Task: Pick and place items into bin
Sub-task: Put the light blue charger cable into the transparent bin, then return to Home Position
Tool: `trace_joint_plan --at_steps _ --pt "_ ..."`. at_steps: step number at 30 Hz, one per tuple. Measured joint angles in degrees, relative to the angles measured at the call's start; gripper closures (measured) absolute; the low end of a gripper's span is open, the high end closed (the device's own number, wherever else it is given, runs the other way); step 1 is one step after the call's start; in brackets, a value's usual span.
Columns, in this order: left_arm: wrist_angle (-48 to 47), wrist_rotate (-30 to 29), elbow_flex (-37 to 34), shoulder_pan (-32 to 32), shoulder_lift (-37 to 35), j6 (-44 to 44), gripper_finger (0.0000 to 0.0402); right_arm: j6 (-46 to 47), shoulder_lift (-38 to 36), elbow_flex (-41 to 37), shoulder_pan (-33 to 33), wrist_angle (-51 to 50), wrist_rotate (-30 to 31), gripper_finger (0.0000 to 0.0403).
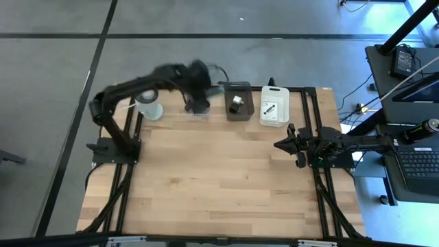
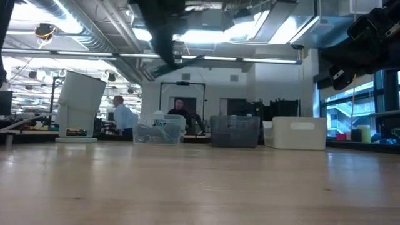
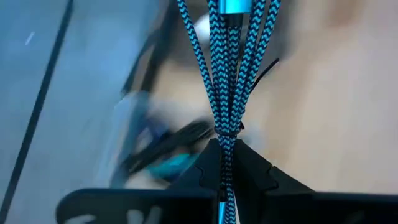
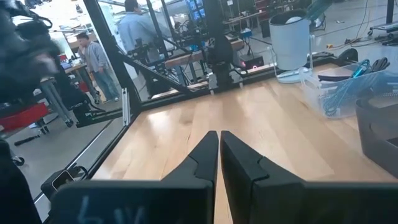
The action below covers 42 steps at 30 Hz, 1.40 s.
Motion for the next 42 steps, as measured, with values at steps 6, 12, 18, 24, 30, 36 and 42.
trace_joint_plan --at_steps 6,12,18,24,30,36,42 --pt "-2.5 2.4 -2.3 12.5 -0.5 -13.4 0.039 0.0 0.0 0.0 0.0 0.0 0.0 0.0379" --pt "5.3 9.0 -11.3 16.2 1.5 -24.7 0.039 -0.1 0.0 0.0 0.0 0.0 0.0 0.0379" --pt "7.7 10.5 -13.8 15.2 5.4 -29.9 0.039 0.0 0.0 0.0 0.0 0.0 0.0 0.0379" --pt "10.1 11.3 -13.8 14.8 8.3 -34.0 0.0376 0.0 0.0 0.0 0.0 0.0 0.0 0.0379" --pt "8.4 11.6 -13.8 15.1 9.2 -34.4 0.0331 0.0 0.0 0.0 0.0 0.0 0.0 0.0379" --pt "6.8 11.4 -12.2 15.1 9.2 -33.4 0.0297 0.0 0.0 0.0 0.0 0.0 0.0 0.0379" --pt "4.2 11.1 -6.8 15.1 6.9 -31.3 0.0288 0.0 0.0 0.0 0.0 0.0 0.0 0.038"
